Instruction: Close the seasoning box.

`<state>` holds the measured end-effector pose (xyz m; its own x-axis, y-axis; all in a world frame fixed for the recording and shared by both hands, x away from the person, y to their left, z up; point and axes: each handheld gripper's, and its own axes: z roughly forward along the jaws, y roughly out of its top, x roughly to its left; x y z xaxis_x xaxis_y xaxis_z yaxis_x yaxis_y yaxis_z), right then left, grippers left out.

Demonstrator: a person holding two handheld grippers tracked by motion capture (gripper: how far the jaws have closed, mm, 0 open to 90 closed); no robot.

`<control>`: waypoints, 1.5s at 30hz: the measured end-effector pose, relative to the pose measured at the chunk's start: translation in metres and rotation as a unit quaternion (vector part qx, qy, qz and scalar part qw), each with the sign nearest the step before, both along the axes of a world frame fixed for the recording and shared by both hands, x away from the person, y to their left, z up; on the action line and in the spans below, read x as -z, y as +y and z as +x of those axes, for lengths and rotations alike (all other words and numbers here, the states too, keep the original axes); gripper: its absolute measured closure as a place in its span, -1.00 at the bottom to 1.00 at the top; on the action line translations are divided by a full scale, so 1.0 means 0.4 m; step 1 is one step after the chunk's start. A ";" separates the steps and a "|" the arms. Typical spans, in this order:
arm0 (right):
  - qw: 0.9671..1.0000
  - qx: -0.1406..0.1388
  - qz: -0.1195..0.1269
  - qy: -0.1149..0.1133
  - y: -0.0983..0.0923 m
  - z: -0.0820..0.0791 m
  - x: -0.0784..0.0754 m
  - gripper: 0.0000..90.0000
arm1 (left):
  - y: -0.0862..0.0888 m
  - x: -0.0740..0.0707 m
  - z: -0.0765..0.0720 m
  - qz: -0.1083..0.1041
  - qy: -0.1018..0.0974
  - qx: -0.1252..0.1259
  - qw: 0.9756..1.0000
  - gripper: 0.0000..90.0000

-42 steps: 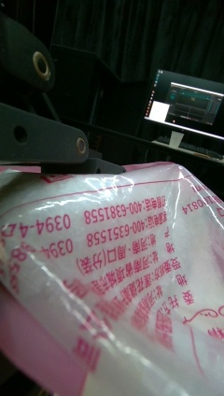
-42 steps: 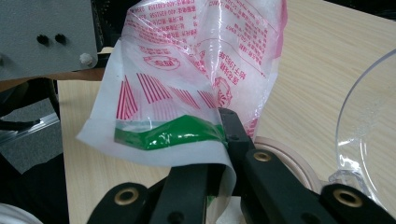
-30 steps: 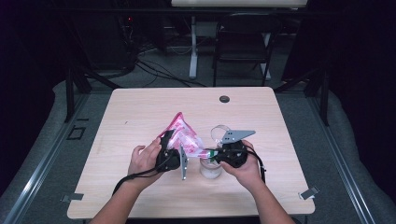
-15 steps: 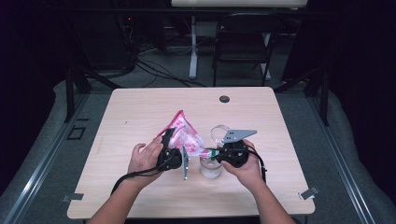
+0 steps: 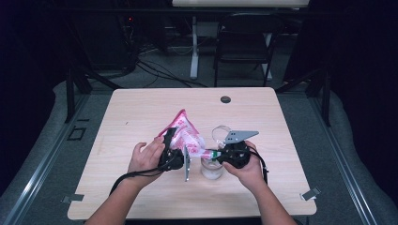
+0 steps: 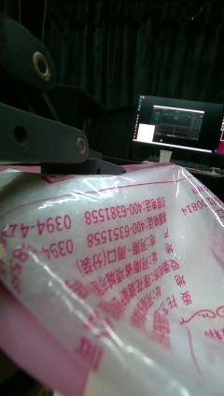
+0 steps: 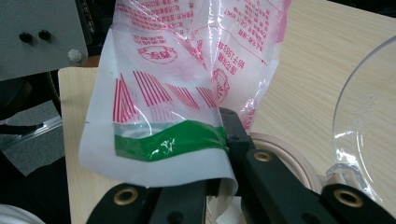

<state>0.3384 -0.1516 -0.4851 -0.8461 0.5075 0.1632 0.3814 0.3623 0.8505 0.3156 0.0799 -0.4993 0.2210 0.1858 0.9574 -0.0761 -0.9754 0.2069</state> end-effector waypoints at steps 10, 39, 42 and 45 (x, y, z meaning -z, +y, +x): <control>1.000 0.001 -0.001 0.001 -0.004 0.000 0.001 0.98 | -0.006 -0.007 0.001 0.009 -0.005 0.004 1.000 0.45; 1.000 0.004 -0.004 0.005 -0.008 0.003 0.010 0.98 | -0.014 -0.016 -0.003 0.034 -0.019 0.009 0.999 0.45; 1.000 0.005 -0.005 0.006 -0.008 0.004 0.011 0.98 | -0.015 -0.018 -0.003 0.037 -0.020 0.011 0.999 0.45; 1.000 0.005 -0.005 0.006 -0.008 0.004 0.012 0.98 | -0.016 -0.019 -0.002 0.040 -0.020 0.011 0.999 0.44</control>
